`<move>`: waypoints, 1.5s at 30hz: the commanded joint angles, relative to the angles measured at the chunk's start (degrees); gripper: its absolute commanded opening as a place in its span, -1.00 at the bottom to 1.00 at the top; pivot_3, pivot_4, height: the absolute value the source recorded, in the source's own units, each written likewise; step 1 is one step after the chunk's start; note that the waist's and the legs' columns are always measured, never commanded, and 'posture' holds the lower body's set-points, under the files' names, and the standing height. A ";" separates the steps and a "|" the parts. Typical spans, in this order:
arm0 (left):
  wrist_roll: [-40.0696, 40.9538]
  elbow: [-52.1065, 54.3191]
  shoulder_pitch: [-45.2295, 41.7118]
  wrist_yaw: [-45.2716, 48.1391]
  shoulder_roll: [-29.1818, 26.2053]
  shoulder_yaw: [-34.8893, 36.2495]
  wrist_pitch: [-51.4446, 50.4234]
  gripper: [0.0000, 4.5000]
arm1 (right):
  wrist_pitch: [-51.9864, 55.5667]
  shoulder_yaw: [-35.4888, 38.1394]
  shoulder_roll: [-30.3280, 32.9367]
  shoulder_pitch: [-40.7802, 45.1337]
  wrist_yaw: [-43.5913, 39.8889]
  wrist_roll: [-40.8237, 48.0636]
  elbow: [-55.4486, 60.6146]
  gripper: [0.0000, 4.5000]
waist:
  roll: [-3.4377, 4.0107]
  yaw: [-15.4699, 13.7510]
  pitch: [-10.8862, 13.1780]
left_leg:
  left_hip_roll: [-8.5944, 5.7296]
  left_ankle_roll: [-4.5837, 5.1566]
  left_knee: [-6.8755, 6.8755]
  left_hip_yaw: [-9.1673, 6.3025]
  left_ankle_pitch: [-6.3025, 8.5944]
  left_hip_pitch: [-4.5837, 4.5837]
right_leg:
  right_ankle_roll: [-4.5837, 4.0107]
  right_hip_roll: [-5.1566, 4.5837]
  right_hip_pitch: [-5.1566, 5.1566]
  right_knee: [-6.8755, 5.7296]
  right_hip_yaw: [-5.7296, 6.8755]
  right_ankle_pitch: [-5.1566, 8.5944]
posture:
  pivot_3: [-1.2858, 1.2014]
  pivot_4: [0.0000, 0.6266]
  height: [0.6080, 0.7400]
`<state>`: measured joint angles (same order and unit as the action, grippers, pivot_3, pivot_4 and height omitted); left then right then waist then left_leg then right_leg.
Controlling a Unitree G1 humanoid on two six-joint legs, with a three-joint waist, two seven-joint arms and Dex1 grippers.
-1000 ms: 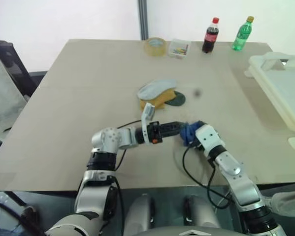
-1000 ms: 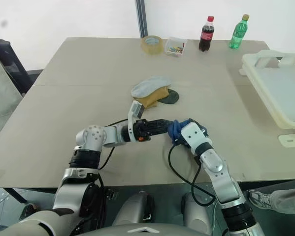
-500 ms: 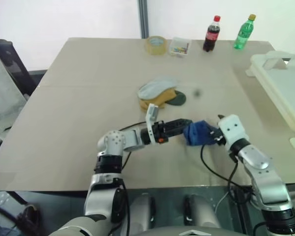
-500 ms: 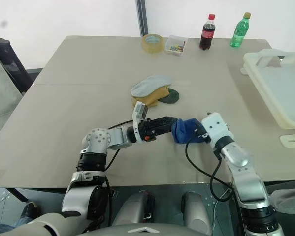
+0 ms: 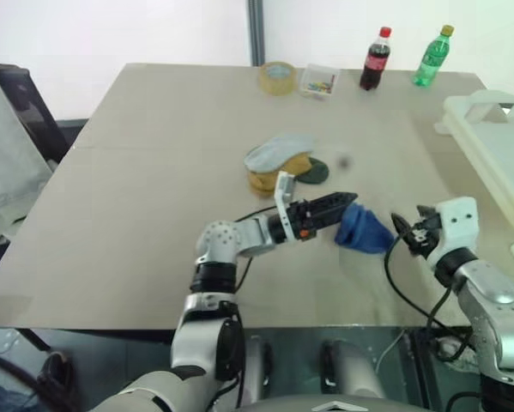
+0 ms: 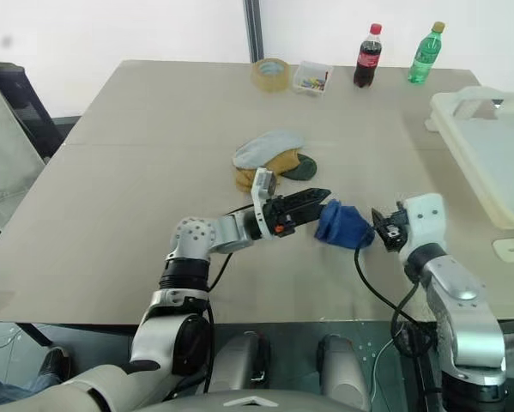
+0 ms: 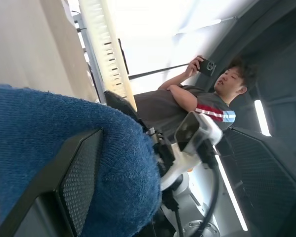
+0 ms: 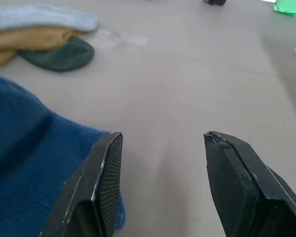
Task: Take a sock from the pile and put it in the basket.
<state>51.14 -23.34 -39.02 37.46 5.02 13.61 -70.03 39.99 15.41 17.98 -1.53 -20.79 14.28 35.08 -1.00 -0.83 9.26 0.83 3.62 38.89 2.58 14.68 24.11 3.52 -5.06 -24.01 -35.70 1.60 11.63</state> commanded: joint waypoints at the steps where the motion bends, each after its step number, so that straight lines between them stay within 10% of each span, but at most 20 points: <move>1: -1.64 -2.81 -1.66 -1.15 2.01 -1.01 3.06 0.95 | 2.78 5.41 -0.73 -0.79 -1.33 9.00 5.77 0.42 | 0.00 -0.04 0.00 | -0.01 0.00 0.00 -0.01 0.00 0.01 | 0.00 0.00 0.00 0.00 0.01 0.00 | 0.03 -0.52 1.00; 4: -2.61 -4.58 -2.12 -1.11 2.40 -1.40 4.37 0.95 | 5.36 5.97 -0.88 -1.06 -0.94 13.87 7.67 0.97 | 0.00 0.07 0.00 | -0.03 0.01 0.00 -0.01 0.00 0.05 | 0.00 0.00 -0.02 0.02 0.01 0.00 | 0.03 -0.52 1.00; 15: -3.63 -7.23 -3.11 -1.11 2.74 -0.99 5.87 0.95 | 10.32 -4.83 -2.20 0.11 6.36 13.39 3.89 0.99 | 0.01 0.06 0.00 | 0.00 0.01 0.01 -0.02 0.00 0.06 | -0.01 0.00 -0.04 0.01 0.01 0.00 | 0.03 -0.52 1.00; 28: -3.49 -6.25 -2.51 -1.11 2.32 -0.89 5.78 0.95 | 19.67 0.27 -11.14 -0.45 13.11 21.11 -2.18 0.99 | 0.01 0.12 -0.02 | 0.02 0.01 0.01 -0.05 0.00 0.07 | 0.00 0.03 -0.03 0.01 0.04 -0.01 | 0.03 -0.52 1.00; 38: -3.27 -6.02 -2.41 -0.99 2.25 -0.74 5.87 0.95 | 21.40 1.08 -13.56 1.39 14.11 26.70 -2.88 -0.98 | 0.01 0.28 -0.03 | 0.08 0.01 0.01 -0.02 0.00 0.05 | 0.00 0.07 -0.04 -0.01 0.02 -0.01 | 0.03 -0.52 1.00; 45: -11.43 7.52 2.12 1.88 -4.46 -13.15 10.47 0.95 | 20.19 1.92 -13.40 3.02 16.13 26.69 -4.77 -0.98 | 0.02 1.19 -0.03 | 0.09 0.00 0.01 -0.02 0.00 0.03 | -0.01 0.08 -0.04 -0.04 0.00 -0.01 | 0.03 -0.52 1.00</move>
<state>43.03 -22.05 -38.03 37.50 2.10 5.54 -62.27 60.64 16.93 4.23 1.24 -5.63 40.92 30.74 -0.98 0.37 9.23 0.92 3.62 38.89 2.58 14.68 24.13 3.49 -4.98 -24.05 -35.76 1.58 11.61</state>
